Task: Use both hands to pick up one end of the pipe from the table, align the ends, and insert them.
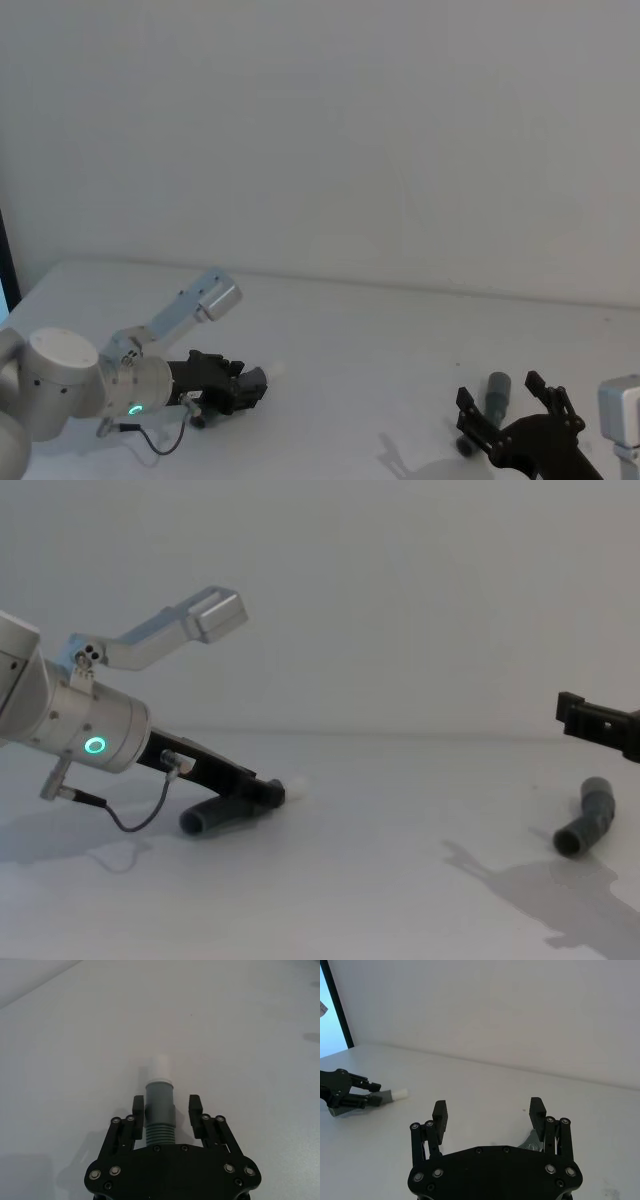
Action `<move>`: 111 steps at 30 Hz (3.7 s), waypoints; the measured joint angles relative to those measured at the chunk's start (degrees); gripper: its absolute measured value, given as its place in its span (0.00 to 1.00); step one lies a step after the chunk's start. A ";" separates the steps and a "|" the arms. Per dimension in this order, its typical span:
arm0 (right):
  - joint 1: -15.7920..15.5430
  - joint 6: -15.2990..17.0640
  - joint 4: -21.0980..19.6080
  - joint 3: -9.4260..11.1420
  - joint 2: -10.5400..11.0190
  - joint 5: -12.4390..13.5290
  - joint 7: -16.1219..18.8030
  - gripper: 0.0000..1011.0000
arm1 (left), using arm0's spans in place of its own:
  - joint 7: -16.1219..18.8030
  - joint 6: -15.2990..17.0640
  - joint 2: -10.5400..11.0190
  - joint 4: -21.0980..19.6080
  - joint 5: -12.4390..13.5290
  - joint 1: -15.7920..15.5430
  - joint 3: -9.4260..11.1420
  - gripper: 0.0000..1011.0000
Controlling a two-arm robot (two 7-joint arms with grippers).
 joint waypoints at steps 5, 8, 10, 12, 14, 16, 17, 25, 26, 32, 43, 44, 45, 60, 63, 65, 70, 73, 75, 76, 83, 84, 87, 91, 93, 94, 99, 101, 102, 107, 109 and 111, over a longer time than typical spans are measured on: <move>0.00 0.00 0.00 0.00 0.00 0.00 0.00 0.99 | 0.00 0.00 0.02 0.00 0.01 0.00 0.00 0.63; 0.00 0.00 0.00 0.00 0.00 0.00 0.00 0.99 | 0.00 -0.01 0.02 0.00 0.01 0.00 0.00 0.72; 0.00 0.00 0.00 0.00 0.00 0.00 0.00 0.99 | 0.00 -0.02 0.02 0.00 0.01 0.00 0.00 0.80; 0.00 0.00 0.00 0.00 0.00 0.00 0.00 0.99 | 0.00 -0.04 0.02 0.00 0.01 -0.01 -0.01 0.85; 0.00 0.00 0.00 0.00 0.00 0.00 0.00 0.99 | 0.00 -0.05 0.02 0.00 0.01 -0.02 -0.01 0.91; 0.00 0.00 0.00 0.00 0.00 0.00 0.00 0.99 | 0.00 -0.05 0.02 -0.01 0.00 -0.03 -0.02 0.95; 0.00 0.00 0.00 0.00 0.00 0.00 0.00 0.99 | 0.00 -0.06 0.02 -0.01 0.00 -0.03 -0.02 0.96; 0.00 0.00 0.00 0.00 0.00 0.00 0.00 0.99 | -0.01 0.07 0.05 -0.09 -0.17 -0.03 -0.03 0.99; 0.00 0.00 0.00 0.00 0.00 0.00 0.00 0.99 | -0.04 0.17 0.06 -0.11 -0.22 -0.02 -0.03 0.99; 0.00 0.00 0.00 0.00 0.00 0.00 0.00 0.99 | -0.37 0.74 0.08 -0.16 -0.67 0.06 0.04 0.99; 0.00 0.00 0.00 0.00 0.00 0.00 0.00 0.99 | -1.09 2.27 0.25 -0.53 -1.56 0.11 0.38 0.99; 0.00 0.00 0.00 0.00 0.00 0.00 0.00 0.99 | -1.11 2.36 0.26 -0.57 -1.60 0.11 0.40 0.99; 0.00 0.00 0.00 0.00 0.00 0.00 0.00 0.99 | -1.15 2.49 0.28 -0.62 -1.68 0.11 0.43 0.99; 0.00 0.00 0.00 0.00 0.00 0.00 0.00 0.99 | -1.41 3.36 0.40 -0.95 -2.11 0.11 0.62 0.92; 0.00 0.00 0.00 0.00 0.00 0.00 0.00 0.99 | -1.43 3.42 0.42 -0.98 -2.15 0.11 0.64 0.88; 0.00 0.00 0.00 0.00 0.00 0.00 0.00 0.99 | -1.44 3.46 0.42 -0.99 -2.16 0.11 0.65 0.82; 0.00 0.00 0.00 0.00 0.00 0.00 0.00 0.99 | -1.47 3.54 0.45 -1.02 -2.20 0.10 0.68 0.67; 0.00 0.00 0.00 0.00 0.00 0.00 0.00 0.99 | -1.48 3.56 0.45 -1.03 -2.21 0.10 0.69 0.57; 0.00 0.00 0.00 0.00 0.00 0.00 0.00 0.99 | -1.49 3.58 0.45 -1.05 -2.22 0.10 0.69 0.51; 0.00 0.00 0.00 0.00 0.00 0.00 0.00 0.99 | -1.49 3.59 0.45 -1.05 -2.23 0.10 0.69 0.49; 0.00 0.00 0.00 0.00 0.00 0.00 0.00 0.99 | -1.49 3.62 0.46 -1.07 -2.27 0.10 0.69 0.33; 0.00 0.00 0.00 0.00 0.00 0.00 0.00 0.99 | -1.49 3.63 0.46 -1.07 -2.27 0.10 0.69 0.33; 0.00 0.00 0.00 0.00 0.00 0.00 0.00 0.99 | -1.49 3.65 0.45 -1.07 -2.27 0.10 0.69 0.33; 0.00 0.00 0.00 0.00 0.00 0.00 0.00 0.99 | -1.49 3.67 0.45 -1.07 -2.28 0.10 0.69 0.33; 0.00 0.00 0.00 0.00 0.00 0.00 0.00 0.99 | -1.49 3.67 0.45 -1.07 -2.27 0.10 0.69 0.33; 0.00 0.00 0.00 0.00 0.00 0.00 0.00 0.99 | -1.49 3.67 0.45 -1.08 -2.27 0.10 0.69 0.33; 0.00 0.00 0.00 0.00 0.00 0.00 0.00 0.99 | -1.49 3.67 0.45 -1.07 -2.27 0.10 0.69 0.33; 0.00 0.00 0.00 0.00 -0.01 0.00 0.00 0.99 | -1.49 3.67 0.45 -1.07 -2.26 0.10 0.69 0.33; 0.00 0.00 0.00 0.00 -0.02 -0.01 0.00 0.99 | -1.49 3.67 0.45 -1.07 -2.26 0.10 0.69 0.33; -0.05 -0.03 -0.33 0.09 -0.21 -0.26 -0.11 0.99 | -1.49 3.67 0.45 -1.07 -2.26 0.10 0.69 0.33; -0.05 -0.03 -0.54 0.12 -0.30 -0.40 -0.26 0.99 | -1.49 3.67 0.45 -1.07 -2.26 0.10 0.69 0.33; -0.06 0.16 -0.94 0.19 -0.47 -0.65 -0.62 0.99 | -1.49 3.67 0.45 -1.07 -2.26 0.10 0.69 0.33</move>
